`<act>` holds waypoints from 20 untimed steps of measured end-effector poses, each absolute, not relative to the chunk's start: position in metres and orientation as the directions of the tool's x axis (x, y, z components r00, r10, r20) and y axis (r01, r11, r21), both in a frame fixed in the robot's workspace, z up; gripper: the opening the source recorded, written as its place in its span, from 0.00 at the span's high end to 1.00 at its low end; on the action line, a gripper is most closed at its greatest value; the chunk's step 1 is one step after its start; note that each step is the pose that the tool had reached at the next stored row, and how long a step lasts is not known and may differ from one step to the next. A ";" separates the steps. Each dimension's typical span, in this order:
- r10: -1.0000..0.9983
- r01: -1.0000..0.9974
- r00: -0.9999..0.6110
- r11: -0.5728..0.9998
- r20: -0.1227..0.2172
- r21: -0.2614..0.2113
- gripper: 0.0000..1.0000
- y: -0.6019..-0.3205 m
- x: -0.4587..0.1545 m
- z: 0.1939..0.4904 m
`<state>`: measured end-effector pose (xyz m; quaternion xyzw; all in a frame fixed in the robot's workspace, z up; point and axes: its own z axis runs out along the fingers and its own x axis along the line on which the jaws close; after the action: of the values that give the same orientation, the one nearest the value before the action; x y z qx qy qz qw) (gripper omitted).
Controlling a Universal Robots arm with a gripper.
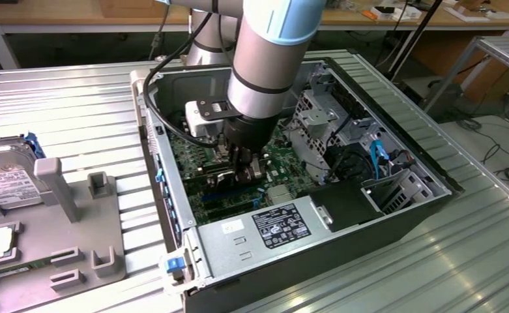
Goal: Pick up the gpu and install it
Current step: 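Insert the gpu into the slot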
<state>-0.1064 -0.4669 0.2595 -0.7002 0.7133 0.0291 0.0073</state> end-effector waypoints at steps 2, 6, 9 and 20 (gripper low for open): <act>-0.999 -0.999 -0.019 0.018 -0.050 0.031 0.73 -0.467 -0.106 0.260; -0.999 -0.999 -0.020 0.018 -0.050 0.031 0.73 -0.467 -0.106 0.259; -0.999 -0.999 -0.020 0.019 -0.050 0.031 0.73 -0.467 -0.106 0.258; -0.999 -0.999 -0.021 0.019 -0.049 0.031 0.73 -0.467 -0.106 0.255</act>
<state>-0.1065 -0.4673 0.2549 -0.6997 0.7139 0.0285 0.0066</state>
